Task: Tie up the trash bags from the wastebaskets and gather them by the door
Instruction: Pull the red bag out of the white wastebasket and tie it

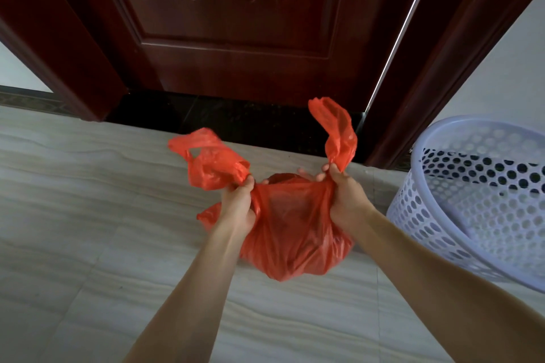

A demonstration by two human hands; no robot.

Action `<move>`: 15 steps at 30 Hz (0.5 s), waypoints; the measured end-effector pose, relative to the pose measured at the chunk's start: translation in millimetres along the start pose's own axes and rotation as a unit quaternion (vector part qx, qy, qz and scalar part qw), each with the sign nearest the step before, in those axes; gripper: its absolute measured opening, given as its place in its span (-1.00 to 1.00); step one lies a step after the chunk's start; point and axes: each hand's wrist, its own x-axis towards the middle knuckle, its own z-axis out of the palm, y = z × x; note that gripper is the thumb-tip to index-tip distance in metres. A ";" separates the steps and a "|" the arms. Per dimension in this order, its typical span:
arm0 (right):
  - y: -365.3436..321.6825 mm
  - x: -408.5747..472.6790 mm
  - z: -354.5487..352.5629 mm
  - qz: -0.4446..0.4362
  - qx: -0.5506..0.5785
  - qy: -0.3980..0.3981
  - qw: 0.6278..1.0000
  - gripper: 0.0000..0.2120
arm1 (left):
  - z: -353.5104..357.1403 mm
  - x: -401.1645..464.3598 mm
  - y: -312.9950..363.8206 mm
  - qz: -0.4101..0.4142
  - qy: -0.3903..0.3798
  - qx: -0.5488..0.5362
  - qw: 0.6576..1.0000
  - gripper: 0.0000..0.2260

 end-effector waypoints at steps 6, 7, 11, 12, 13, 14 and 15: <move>-1.1 5.2 -1.7 -0.056 0.006 0.081 0.995 -0.72 | -0.5 -9.5 -10.0 0.042 -0.032 0.109 0.993 -0.85; -1.4 5.6 -2.3 -0.075 -0.055 0.086 0.992 -0.73 | -0.6 -9.7 -10.4 0.038 -0.034 0.096 0.994 -0.88; 9.6 5.6 -6.6 -0.086 -0.283 0.099 0.950 -0.82 | 9.2 -11.6 -11.7 0.079 -0.050 0.118 0.989 -0.78; 13.0 4.3 -6.4 -0.059 -0.288 0.095 0.951 -0.84 | 13.5 -10.6 -11.8 0.077 -0.046 0.126 0.988 -0.76; 15.0 2.8 -5.6 -0.033 -0.278 0.088 0.956 -0.81 | 17.7 -9.9 -11.0 0.072 -0.041 0.134 0.987 -0.76; 14.8 0.9 -4.5 -0.015 -0.262 0.081 0.962 -0.76 | 21.8 -9.8 -8.2 0.055 -0.039 0.133 0.989 -0.75; 12.8 -0.5 -3.1 -0.008 -0.244 0.079 0.966 -0.72 | 24.7 -9.5 -5.4 0.036 -0.042 0.131 0.990 -0.76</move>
